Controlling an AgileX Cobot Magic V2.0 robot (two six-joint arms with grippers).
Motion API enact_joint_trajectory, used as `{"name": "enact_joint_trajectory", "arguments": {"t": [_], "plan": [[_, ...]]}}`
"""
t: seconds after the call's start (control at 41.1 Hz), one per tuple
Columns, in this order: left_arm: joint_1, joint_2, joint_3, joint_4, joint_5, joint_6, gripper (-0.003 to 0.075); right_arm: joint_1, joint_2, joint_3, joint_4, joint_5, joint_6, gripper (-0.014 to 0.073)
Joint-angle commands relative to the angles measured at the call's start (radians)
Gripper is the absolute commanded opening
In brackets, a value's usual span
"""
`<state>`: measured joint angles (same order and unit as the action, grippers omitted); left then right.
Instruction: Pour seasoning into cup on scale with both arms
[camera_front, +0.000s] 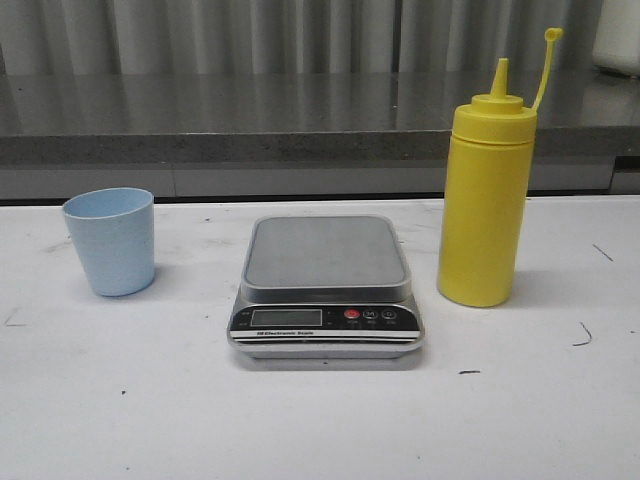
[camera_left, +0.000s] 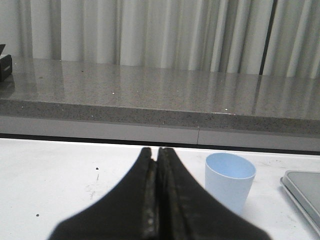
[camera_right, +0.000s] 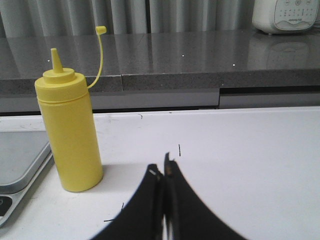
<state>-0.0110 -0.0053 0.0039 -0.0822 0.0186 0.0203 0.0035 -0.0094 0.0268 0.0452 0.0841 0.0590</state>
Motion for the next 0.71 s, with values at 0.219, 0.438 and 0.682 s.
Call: {"name": "enact_joint_trajectory", "arguments": {"t": [0.219, 0.438, 0.682], "plan": [[0.002, -0.015, 0.025, -0.009, -0.081, -0.003, -0.002, 0.001, -0.017, -0.006, 0.0, -0.084, -0.003, -0.0067], [0.002, -0.015, 0.025, -0.009, -0.081, -0.003, -0.002, 0.001, -0.017, -0.006, 0.0, -0.084, -0.003, -0.0067], [0.002, -0.015, 0.025, -0.009, -0.1, -0.003, -0.002, 0.001, -0.017, -0.006, 0.0, -0.108, -0.003, -0.0067]]}}
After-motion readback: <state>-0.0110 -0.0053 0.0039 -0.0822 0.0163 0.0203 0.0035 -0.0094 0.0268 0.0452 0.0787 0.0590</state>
